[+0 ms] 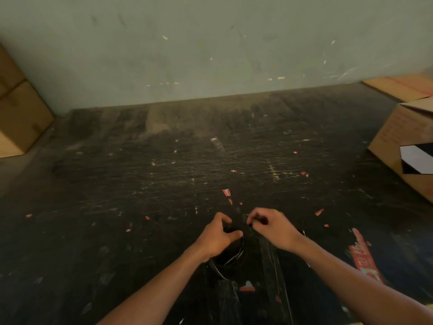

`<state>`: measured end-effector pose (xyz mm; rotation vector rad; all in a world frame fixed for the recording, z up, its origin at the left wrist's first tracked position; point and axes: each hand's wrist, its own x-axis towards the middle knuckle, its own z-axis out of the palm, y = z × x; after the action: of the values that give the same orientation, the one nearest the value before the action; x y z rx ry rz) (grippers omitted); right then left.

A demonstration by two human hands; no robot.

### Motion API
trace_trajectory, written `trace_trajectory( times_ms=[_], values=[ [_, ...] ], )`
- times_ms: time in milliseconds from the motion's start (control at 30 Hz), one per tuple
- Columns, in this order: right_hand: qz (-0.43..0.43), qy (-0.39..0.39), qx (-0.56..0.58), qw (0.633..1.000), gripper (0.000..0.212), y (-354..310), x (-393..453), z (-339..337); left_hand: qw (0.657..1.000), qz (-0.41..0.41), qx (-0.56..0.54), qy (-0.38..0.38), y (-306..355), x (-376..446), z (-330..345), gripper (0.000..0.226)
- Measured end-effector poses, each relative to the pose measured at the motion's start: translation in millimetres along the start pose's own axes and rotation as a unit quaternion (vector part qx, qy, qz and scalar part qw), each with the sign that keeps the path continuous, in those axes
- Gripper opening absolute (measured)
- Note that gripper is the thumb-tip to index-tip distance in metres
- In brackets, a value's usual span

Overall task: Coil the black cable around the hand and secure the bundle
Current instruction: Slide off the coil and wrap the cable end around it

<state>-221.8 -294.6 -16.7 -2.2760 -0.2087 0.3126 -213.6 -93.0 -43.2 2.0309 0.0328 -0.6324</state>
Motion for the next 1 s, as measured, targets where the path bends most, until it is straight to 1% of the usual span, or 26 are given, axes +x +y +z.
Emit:
trace_trajectory(
  times_ms=[67, 133, 233, 333, 467, 567, 633, 733, 867, 1000],
  values=[
    [-0.051, 0.02, 0.004, 0.999, 0.019, -13.9, 1.7, 4.1, 1.0, 0.016, 0.019, -0.003, 0.2, -0.1, -1.7, 0.054],
    [-0.089, 0.029, -0.003, 0.996, 0.018, -24.0, 3.7, 7.7, 0.999, 0.027, 0.035, -0.007, 1.8, -0.5, -4.4, 0.056],
    [-0.129, -0.004, -0.045, 0.991, 0.022, -32.6, 8.1, 11.2, 0.998, 0.048, 0.039, -0.015, 6.1, -2.3, -8.3, 0.052],
    [-0.161, -0.029, -0.093, 0.982, 0.025, -34.2, 13.2, 14.0, 0.997, 0.065, 0.051, -0.007, 10.2, -4.1, -9.5, 0.052],
    [-0.187, -0.016, -0.153, 0.97, 0.022, -34.0, 16.1, 18.1, 0.998, 0.062, 0.031, -0.012, 15.5, -7.5, -11.5, 0.051],
    [-0.178, 0.006, -0.153, 0.972, 0.022, -33.8, 18.7, 17.1, 0.997, 0.072, 0.007, -0.014, 16.4, -9.6, -14.2, 0.043],
    [-0.16, 0.024, -0.14, 0.977, 0.021, -31.8, 20.6, 13.9, 0.997, 0.079, -0.002, -0.02, 15.9, -11.8, -16.9, 0.035],
    [-0.132, 0.041, -0.113, 0.984, 0.016, -28.9, 21.7, 10.5, 0.996, 0.081, -0.013, -0.038, 14.5, -15.5, -20.9, 0.029],
    [-0.119, 0.052, -0.088, 0.988, 0.013, -27.0, 23.7, 11.1, 0.987, 0.044, -0.143, -0.066, 15.8, -17.9, -21.8, 0.012],
    [-0.104, 0.054, -0.077, 0.99, 0.011, -25.5, 25.0, 9.9, 0.984, 0.053, -0.157, -0.063, 12.5, -17.4, -22.5, 0.008]
  ],
)
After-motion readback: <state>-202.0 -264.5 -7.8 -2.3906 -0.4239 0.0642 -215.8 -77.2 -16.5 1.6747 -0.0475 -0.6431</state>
